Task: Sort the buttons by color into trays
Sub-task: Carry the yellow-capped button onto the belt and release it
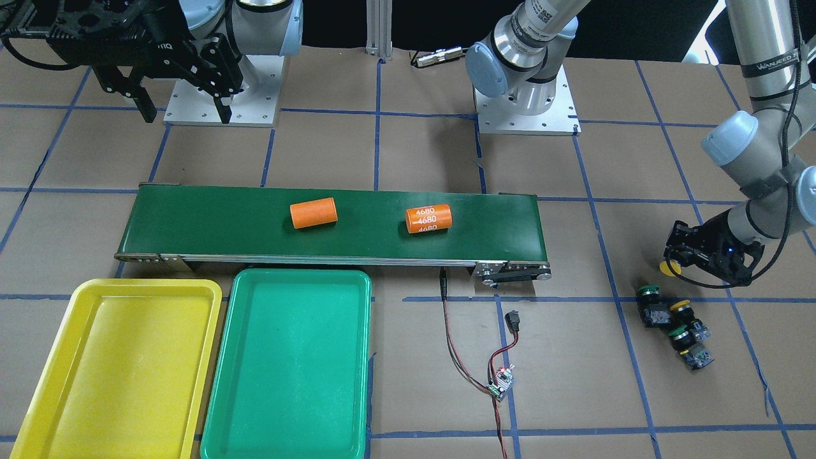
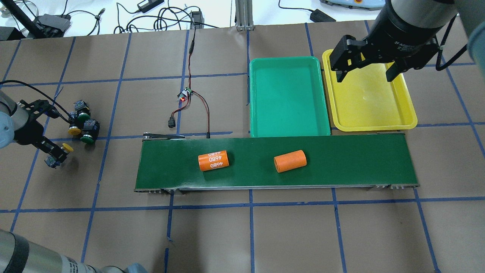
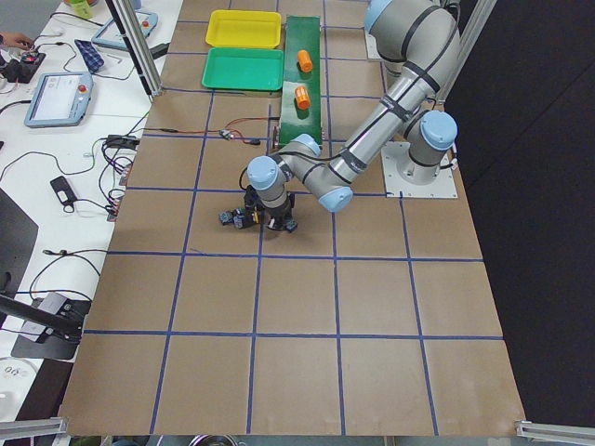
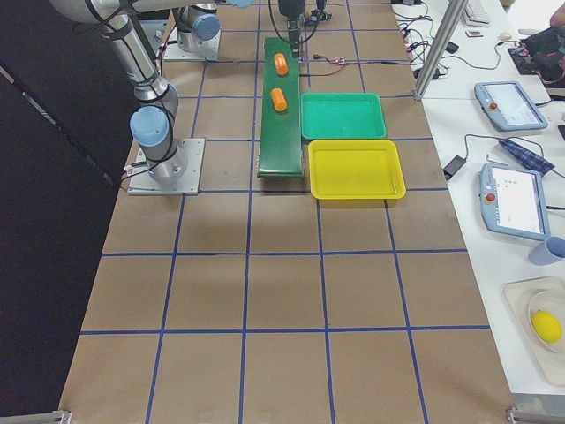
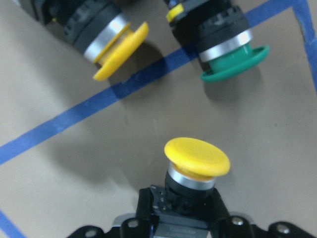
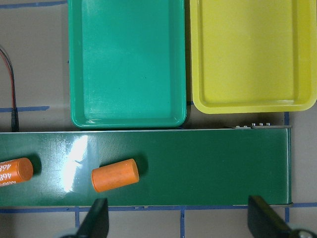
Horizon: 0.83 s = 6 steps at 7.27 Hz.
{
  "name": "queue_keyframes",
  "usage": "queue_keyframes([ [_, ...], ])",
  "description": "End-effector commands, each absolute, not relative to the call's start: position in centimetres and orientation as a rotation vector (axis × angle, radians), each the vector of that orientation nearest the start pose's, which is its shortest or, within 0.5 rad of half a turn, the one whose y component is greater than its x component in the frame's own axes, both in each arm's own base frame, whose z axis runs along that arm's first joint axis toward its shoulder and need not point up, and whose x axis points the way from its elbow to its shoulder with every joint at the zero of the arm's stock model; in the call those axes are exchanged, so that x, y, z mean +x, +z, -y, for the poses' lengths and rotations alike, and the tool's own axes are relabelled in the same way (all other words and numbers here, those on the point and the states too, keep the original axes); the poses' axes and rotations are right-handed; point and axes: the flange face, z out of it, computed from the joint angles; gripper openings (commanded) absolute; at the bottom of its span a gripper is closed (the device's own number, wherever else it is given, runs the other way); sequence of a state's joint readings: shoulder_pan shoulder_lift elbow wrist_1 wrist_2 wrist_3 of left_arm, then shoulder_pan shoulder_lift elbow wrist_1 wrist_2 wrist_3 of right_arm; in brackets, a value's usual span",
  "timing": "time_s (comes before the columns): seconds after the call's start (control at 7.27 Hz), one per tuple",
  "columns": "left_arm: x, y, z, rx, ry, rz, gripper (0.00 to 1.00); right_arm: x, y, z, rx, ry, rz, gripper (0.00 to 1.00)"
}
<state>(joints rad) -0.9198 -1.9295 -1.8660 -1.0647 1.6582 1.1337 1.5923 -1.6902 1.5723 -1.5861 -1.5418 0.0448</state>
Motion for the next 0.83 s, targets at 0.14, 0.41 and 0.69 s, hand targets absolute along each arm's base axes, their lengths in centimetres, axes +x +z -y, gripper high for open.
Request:
queue_keyframes([
  [0.14,12.6,28.9,50.9,0.618,0.297,-3.122,0.0,14.6,54.5,44.8,0.033,-0.206,-3.101,1.0],
  [0.41,6.5,30.7,50.4,0.416,0.277,-3.209,0.0,14.6,54.5,44.8,0.033,-0.203,-3.101,1.0],
  [0.69,-1.8,30.6,49.9,0.259,0.297,-3.239,0.0,14.6,54.5,44.8,0.033,-0.203,-3.101,1.0],
])
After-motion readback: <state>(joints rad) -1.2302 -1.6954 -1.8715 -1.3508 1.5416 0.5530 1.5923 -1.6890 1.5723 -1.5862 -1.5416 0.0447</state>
